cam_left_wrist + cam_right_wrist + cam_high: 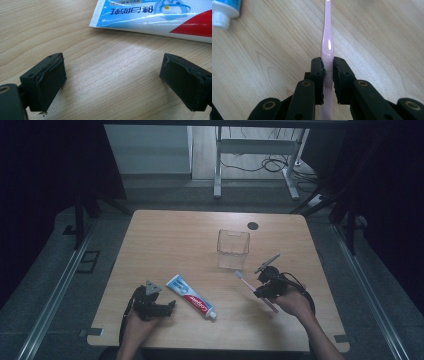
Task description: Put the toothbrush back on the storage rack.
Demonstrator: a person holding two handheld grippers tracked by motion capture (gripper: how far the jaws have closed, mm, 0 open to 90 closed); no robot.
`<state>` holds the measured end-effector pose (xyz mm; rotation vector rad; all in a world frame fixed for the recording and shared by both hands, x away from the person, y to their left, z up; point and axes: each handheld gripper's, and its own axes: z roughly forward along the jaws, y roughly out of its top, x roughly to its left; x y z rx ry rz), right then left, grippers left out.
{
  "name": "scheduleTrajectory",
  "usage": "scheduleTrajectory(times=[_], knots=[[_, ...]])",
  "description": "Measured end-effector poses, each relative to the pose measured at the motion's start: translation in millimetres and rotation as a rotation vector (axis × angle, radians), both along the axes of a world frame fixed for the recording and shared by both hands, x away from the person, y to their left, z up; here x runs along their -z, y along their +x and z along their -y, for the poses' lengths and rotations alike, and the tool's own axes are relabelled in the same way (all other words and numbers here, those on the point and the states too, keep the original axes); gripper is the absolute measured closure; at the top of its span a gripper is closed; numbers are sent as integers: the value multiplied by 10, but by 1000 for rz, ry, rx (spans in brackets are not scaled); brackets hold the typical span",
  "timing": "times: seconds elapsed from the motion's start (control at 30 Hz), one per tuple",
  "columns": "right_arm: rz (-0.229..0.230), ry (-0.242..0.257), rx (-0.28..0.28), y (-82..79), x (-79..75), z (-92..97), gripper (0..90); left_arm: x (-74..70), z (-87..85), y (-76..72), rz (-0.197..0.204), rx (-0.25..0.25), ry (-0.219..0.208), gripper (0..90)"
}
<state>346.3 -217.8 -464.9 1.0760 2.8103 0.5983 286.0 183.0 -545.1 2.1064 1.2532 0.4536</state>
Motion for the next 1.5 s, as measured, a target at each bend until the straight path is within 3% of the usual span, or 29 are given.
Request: scheduleTrajectory(times=[0.6,1.1,1.5], knots=[[61,61,-8,-49,-248,-46,783,0,-1,1,2,2,2,64],[109,94,-66,-43,-442,-352,783,0,-2,5,4,3,1,64],[158,148,-36,70,-534,-384,783,1,-2,4,5,3,2,64]])
